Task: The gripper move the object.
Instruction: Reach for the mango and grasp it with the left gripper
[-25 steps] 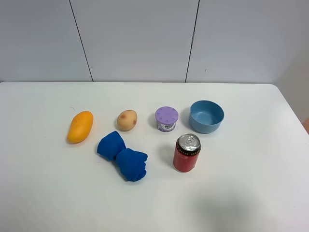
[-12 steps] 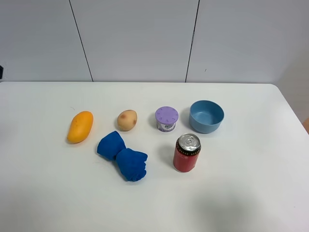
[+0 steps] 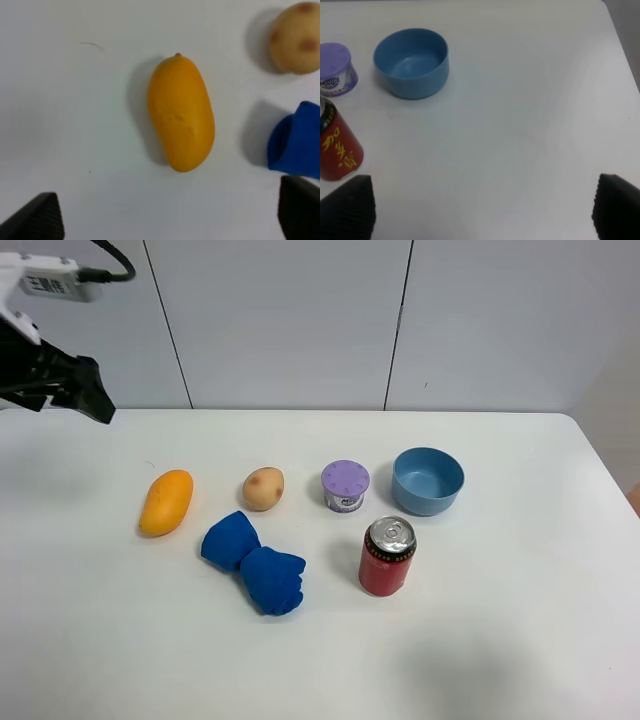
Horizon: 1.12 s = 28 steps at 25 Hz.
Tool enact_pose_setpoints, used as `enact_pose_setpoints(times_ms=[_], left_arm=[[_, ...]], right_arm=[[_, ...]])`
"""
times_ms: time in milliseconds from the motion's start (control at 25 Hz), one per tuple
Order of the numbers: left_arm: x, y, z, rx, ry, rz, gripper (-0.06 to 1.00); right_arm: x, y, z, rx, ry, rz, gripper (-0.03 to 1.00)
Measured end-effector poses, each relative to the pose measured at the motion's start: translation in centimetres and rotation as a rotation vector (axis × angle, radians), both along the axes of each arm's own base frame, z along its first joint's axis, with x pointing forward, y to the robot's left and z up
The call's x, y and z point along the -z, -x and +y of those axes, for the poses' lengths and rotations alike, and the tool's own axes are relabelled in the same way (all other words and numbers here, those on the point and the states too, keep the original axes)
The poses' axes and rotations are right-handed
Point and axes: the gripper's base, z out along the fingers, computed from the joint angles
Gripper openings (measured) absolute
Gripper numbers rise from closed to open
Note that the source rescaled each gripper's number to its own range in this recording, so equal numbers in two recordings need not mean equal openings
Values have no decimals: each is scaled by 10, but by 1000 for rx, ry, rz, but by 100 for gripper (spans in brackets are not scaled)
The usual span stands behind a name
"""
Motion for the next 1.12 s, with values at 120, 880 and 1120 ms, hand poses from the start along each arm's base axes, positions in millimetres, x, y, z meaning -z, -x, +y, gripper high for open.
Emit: enact_pose_setpoints(times_ms=[120, 880, 1120], left_arm=[[20, -14, -9, 38, -40, 28, 100], [137, -69, -19, 30, -30, 199, 100], [154, -73, -22, 14, -2, 232, 100]], right_arm=[[0, 0, 0, 0, 0, 0, 100], [0, 0, 0, 0, 0, 0, 100], [0, 0, 0, 0, 0, 0, 100]])
